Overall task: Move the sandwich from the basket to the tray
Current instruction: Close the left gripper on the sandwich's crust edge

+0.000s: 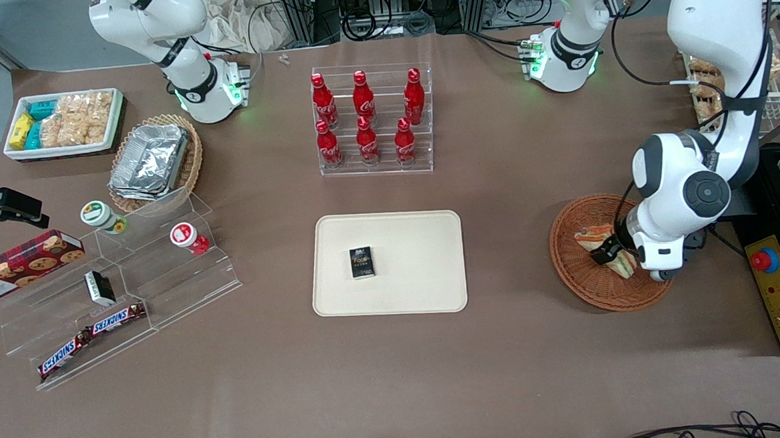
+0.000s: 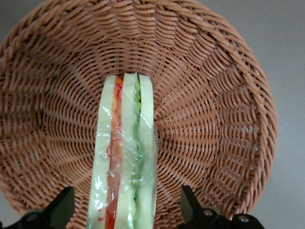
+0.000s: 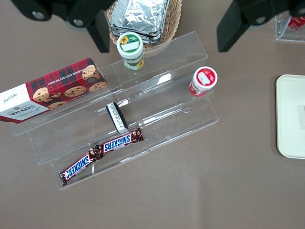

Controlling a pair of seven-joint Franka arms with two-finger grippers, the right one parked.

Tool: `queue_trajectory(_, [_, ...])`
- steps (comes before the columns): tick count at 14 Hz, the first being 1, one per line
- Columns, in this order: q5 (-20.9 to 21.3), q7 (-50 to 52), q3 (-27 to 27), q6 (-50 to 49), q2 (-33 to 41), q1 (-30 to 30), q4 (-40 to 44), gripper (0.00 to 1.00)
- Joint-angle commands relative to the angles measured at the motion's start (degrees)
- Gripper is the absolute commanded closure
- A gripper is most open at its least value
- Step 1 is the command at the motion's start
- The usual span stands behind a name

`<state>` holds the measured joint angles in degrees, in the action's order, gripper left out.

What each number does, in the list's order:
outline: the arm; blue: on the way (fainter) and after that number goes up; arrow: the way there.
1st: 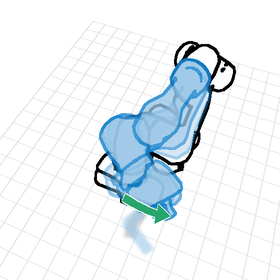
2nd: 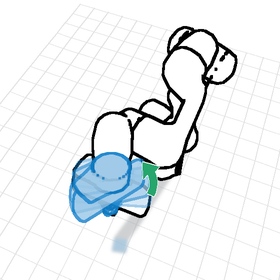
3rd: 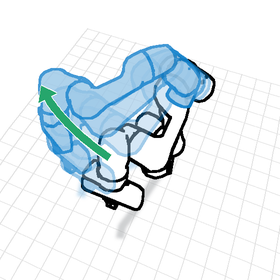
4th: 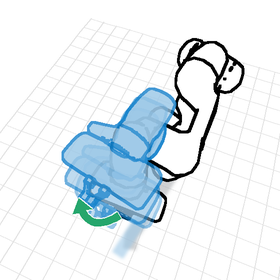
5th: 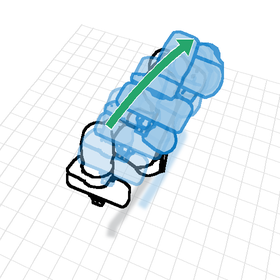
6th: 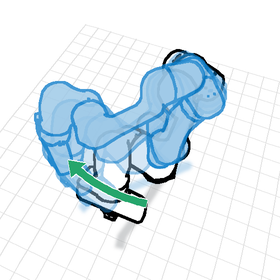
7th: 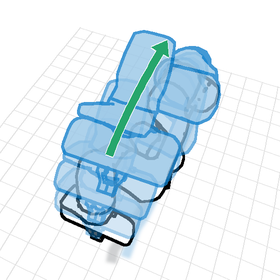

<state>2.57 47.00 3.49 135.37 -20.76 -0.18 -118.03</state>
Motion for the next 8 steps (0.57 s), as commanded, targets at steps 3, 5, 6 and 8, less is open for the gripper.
queue_trajectory(3, [2.4,1.5,-1.2,3.1,-0.8,0.1,-1.1,0.11])
queue_trajectory(5, [2.5,1.6,-1.2,3.1,-1.4,0.1,-1.1,0.39])
queue_trajectory(6, [2.5,1.6,-1.3,3.1,-1.4,0.0,-1.1,0.5])
queue_trajectory(8, [2.5,1.5,-1.5,3.1,-1.4,0.0,-1.1,0.7])
